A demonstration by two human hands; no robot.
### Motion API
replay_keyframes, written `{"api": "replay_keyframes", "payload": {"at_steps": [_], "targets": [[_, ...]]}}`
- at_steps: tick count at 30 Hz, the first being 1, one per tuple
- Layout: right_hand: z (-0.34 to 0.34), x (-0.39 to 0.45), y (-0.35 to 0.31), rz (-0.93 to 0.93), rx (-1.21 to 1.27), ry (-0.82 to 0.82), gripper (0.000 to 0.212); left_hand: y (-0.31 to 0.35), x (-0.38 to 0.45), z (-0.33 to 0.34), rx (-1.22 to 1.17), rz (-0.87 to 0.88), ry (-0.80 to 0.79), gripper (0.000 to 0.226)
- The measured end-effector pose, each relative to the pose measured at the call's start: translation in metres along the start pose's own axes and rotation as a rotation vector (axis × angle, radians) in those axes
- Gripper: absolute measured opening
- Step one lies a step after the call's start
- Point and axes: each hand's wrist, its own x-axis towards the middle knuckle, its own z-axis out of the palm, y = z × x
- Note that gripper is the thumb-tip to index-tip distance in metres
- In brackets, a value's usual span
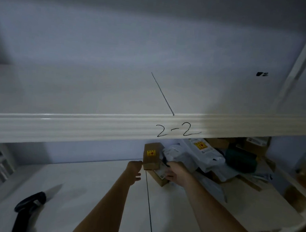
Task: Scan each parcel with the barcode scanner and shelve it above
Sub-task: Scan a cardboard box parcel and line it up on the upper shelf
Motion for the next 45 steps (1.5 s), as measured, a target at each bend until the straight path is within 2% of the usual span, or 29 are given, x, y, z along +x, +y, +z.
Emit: {"api": "replay_keyframes", "payload": {"at_steps": [2,5,9,12,15,20,24,26,30,32,36,39,40,43,45], "targets": [[0.004,0.018,-0.003,-0.014,-0.029,-0.021,0.012,0.000,0.010,0.002,-0.046,-0.008,0.016,0.040],[0.012,0.045,-0.010,0.005,-0.040,-0.025,0.020,0.000,0.024,0.005,-0.066,-0.003,0.037,0.042],[0.023,0.073,-0.010,0.045,-0.055,-0.065,0.016,0.002,0.040,0.018,-0.010,0.027,-0.007,0.053],[0.027,0.084,-0.012,0.085,-0.158,-0.067,0.016,0.006,0.048,0.026,-0.010,-0.054,-0.043,0.060],[0.029,0.092,-0.015,0.101,-0.293,-0.053,0.039,0.006,0.061,0.029,-0.002,-0.121,-0.045,0.069],[0.026,0.103,-0.011,0.038,-0.338,-0.066,0.040,0.007,0.068,0.023,-0.025,-0.085,-0.027,0.023],[0.032,0.098,-0.002,-0.061,-0.223,-0.031,0.044,0.000,0.064,0.016,-0.008,-0.039,-0.112,0.039],[0.037,0.092,0.003,-0.075,-0.126,-0.013,0.047,-0.007,0.063,0.014,0.032,-0.019,-0.114,0.031],[0.042,0.075,0.013,-0.098,-0.155,0.012,0.051,-0.020,0.059,0.006,0.025,-0.028,-0.114,0.028],[0.043,0.065,0.021,-0.155,-0.166,-0.023,0.055,-0.023,0.054,-0.001,-0.004,-0.045,-0.130,0.026],[0.057,0.043,0.038,-0.180,-0.168,-0.113,0.044,-0.020,0.040,-0.013,-0.001,-0.046,-0.123,0.025],[0.064,0.024,0.051,-0.342,-0.315,-0.169,0.067,-0.018,0.023,-0.020,-0.018,-0.001,-0.136,0.031],[0.067,0.016,0.054,-0.390,-0.343,-0.195,0.068,-0.019,0.017,-0.023,-0.027,0.030,-0.147,0.034],[0.068,-0.006,0.056,-0.433,-0.295,-0.268,0.040,-0.027,-0.002,-0.037,-0.134,0.142,-0.185,0.028],[0.065,-0.019,0.055,-0.375,-0.177,-0.315,0.020,-0.032,-0.019,-0.047,-0.137,0.191,-0.201,0.031]]}}
